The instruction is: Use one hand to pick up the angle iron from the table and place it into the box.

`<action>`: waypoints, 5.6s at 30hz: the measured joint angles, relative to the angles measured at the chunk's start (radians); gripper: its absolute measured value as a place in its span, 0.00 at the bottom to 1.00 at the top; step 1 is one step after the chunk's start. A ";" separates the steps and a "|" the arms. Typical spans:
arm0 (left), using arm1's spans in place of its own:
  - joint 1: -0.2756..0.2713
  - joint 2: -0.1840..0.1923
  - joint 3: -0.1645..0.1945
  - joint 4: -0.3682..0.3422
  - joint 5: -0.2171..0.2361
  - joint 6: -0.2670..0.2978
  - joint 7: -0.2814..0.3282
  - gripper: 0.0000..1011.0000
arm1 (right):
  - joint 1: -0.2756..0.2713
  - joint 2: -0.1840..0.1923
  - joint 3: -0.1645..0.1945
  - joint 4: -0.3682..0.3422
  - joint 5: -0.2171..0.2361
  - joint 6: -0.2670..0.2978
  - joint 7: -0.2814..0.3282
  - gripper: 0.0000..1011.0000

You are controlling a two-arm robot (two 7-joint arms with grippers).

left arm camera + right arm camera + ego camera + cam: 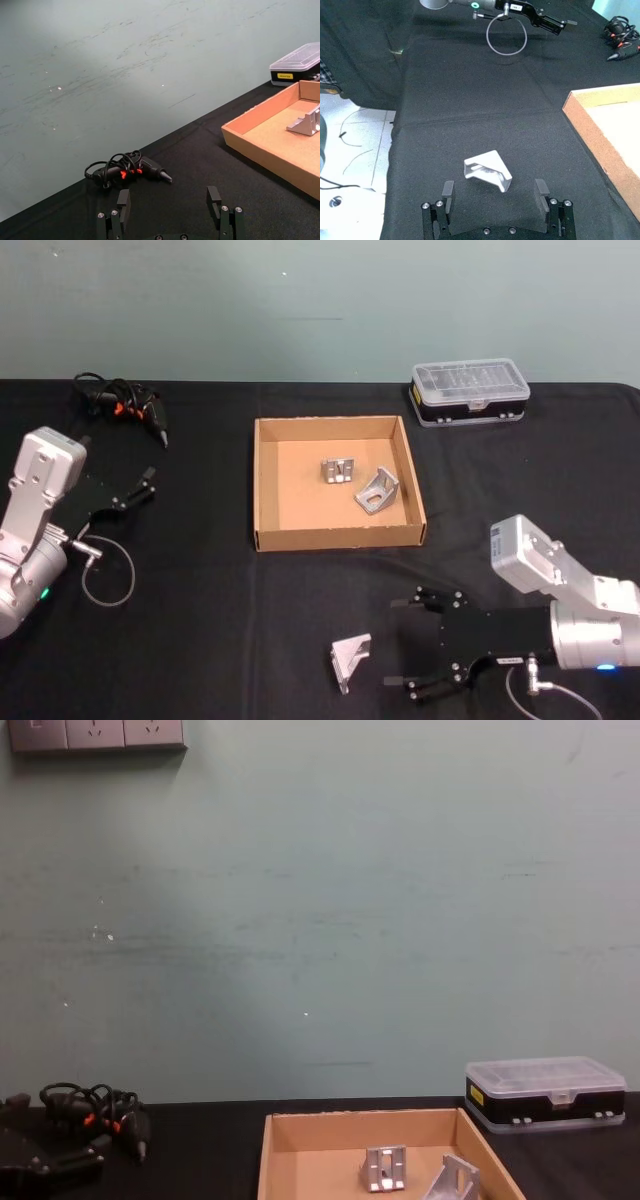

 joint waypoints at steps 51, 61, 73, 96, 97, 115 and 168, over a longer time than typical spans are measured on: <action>0.000 0.000 0.000 0.000 0.000 0.000 0.000 0.99 | 0.134 -0.114 -0.146 0.148 -0.037 0.047 -0.057 0.99; 0.000 0.000 0.000 0.000 0.000 0.000 0.000 0.99 | 0.141 -0.120 -0.150 0.155 -0.044 0.053 -0.064 0.99; 0.000 0.000 0.000 0.000 0.000 0.000 0.000 0.99 | 0.140 -0.119 -0.149 0.155 -0.043 0.053 -0.063 0.87; 0.000 0.000 0.000 0.000 0.000 0.000 0.000 0.99 | 0.139 -0.118 -0.148 0.154 -0.041 0.051 -0.061 0.15; 0.000 0.000 0.000 0.000 0.000 0.000 0.000 0.99 | 0.139 -0.118 -0.148 0.154 -0.041 0.051 -0.061 0.12; 0.000 0.000 0.000 0.000 0.000 0.000 0.000 0.99 | 0.129 -0.109 -0.130 0.130 -0.015 0.057 -0.064 0.06; 0.000 0.000 0.000 0.000 0.000 0.000 0.000 0.99 | 0.375 -0.517 -0.080 0.388 -0.064 0.501 -0.466 0.06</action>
